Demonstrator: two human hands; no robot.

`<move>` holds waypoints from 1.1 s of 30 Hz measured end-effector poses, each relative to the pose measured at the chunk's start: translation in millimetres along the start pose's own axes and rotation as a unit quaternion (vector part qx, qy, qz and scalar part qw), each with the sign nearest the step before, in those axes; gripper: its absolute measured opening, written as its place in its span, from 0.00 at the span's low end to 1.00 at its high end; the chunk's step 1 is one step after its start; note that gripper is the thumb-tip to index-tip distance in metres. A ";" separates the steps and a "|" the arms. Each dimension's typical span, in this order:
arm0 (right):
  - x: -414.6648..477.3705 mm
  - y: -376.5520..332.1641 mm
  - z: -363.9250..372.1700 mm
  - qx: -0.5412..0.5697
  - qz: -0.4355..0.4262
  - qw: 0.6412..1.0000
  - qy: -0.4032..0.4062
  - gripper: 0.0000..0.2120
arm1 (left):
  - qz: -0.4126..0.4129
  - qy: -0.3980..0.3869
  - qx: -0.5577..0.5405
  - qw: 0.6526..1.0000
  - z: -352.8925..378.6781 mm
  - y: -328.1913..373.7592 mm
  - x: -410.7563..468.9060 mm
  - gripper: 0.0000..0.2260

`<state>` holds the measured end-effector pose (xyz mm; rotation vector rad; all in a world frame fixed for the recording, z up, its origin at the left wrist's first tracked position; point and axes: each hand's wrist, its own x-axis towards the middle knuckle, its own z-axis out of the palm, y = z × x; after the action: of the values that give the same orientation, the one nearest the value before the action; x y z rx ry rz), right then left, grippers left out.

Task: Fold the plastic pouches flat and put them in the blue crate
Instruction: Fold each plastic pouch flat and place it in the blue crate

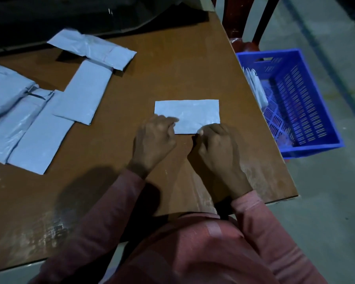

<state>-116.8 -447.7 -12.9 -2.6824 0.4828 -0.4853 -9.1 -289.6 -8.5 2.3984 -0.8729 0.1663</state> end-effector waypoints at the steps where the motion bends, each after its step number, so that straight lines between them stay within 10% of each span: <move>1: 3.7 -1.0 -2.8 0.005 0.001 1.000 0.010 0.10 | -0.003 -0.015 -0.007 1.000 -2.1 0.1 14.8 0.13; 6: 10.5 1.8 -15.1 0.031 -0.002 0.998 0.054 0.11 | -0.018 -0.259 0.055 0.964 -4.6 0.3 83.6 0.33; 12: 7.4 16.8 -27.6 0.045 0.014 0.996 0.082 0.13 | -0.007 -0.321 0.113 0.940 -2.7 -1.3 116.2 0.34; 22: 20.7 14.7 -83.6 -0.053 0.016 0.998 0.032 0.31 | 0.122 -0.308 0.030 0.943 -40.0 49.4 120.4 0.13; 27: 12.5 14.3 -113.1 -0.099 0.074 0.991 0.040 0.07 | 0.216 -0.263 0.050 0.939 -49.1 80.1 126.8 0.09; 33: -7.4 27.1 -105.8 -0.072 0.120 0.979 0.145 0.04 | 0.325 -0.049 0.135 0.935 -25.3 93.2 127.2 0.05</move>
<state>-171.9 -499.6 66.2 -2.6475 0.9462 -0.7996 33.9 -403.5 95.0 2.2754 -1.7714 0.4462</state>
